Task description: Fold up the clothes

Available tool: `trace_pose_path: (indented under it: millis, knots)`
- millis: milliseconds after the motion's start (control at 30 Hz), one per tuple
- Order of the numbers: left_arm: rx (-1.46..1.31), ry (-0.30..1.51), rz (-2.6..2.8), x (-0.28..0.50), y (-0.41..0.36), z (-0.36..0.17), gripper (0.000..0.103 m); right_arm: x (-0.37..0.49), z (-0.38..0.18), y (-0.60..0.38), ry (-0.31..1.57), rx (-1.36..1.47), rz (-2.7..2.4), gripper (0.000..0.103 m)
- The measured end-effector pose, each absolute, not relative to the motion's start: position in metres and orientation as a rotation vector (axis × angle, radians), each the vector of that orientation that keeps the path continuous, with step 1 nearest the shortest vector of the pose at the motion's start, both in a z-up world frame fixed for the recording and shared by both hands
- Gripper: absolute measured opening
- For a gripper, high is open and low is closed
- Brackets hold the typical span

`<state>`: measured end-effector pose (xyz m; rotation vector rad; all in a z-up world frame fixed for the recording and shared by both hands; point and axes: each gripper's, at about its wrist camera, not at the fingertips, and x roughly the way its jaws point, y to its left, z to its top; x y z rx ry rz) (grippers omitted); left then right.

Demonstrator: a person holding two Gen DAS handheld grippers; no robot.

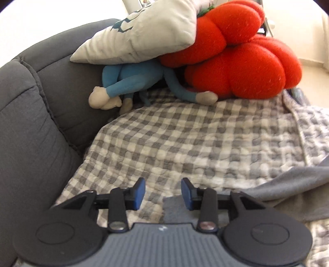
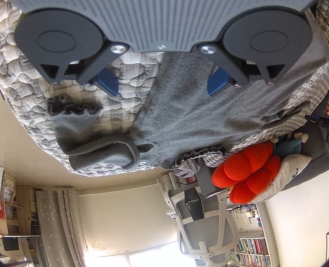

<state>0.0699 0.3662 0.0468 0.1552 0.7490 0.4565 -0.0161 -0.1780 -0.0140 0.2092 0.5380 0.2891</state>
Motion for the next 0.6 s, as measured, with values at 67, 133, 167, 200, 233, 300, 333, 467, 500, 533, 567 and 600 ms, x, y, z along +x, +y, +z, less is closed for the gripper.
trace_pose_path:
  millis: [67, 133, 167, 200, 233, 300, 333, 467, 500, 533, 567, 600]
  knots:
    - [0.160, 0.738, 0.364, 0.076, 0.342, 0.052, 0.064, -0.016, -0.014, -0.174, 0.539, 0.184, 0.287, 0.099]
    - [0.193, 0.728, 0.275, 0.085, 0.309, 0.054, 0.072, -0.017, -0.015, -0.175, 0.535, 0.186, 0.287, 0.100]
    - [0.206, 0.724, 0.238, 0.090, 0.293, 0.054, 0.074, -0.018, -0.016, -0.177, 0.529, 0.201, 0.291, 0.100]
    - [0.211, 0.721, 0.205, 0.094, 0.278, 0.053, 0.075, -0.019, -0.017, -0.182, 0.520, 0.231, 0.302, 0.100]
    - [0.217, 0.718, 0.172, 0.099, 0.263, 0.052, 0.075, -0.019, -0.018, -0.186, 0.514, 0.260, 0.312, 0.100]
    - [0.241, 0.730, 0.118, 0.110, 0.235, 0.047, 0.075, -0.020, -0.019, -0.195, 0.501, 0.325, 0.331, 0.100]
    - [0.262, 0.736, 0.100, 0.116, 0.224, 0.043, 0.075, -0.020, -0.020, -0.197, 0.498, 0.341, 0.336, 0.100]
    - [0.319, 0.769, 0.104, 0.145, 0.197, 0.021, 0.075, -0.022, -0.018, -0.195, 0.493, 0.336, 0.333, 0.100]
    - [0.312, 0.772, 0.111, 0.150, 0.195, 0.016, 0.075, -0.023, -0.018, -0.194, 0.491, 0.334, 0.333, 0.100]
    - [0.301, 0.765, 0.117, 0.152, 0.194, 0.012, 0.074, -0.023, -0.018, -0.195, 0.489, 0.339, 0.335, 0.100]
    - [0.291, 0.754, 0.116, 0.154, 0.192, 0.010, 0.067, -0.023, -0.018, -0.197, 0.486, 0.354, 0.340, 0.100]
    - [0.283, 0.748, 0.105, 0.153, 0.190, 0.010, 0.049, -0.023, -0.019, -0.200, 0.483, 0.370, 0.346, 0.100]
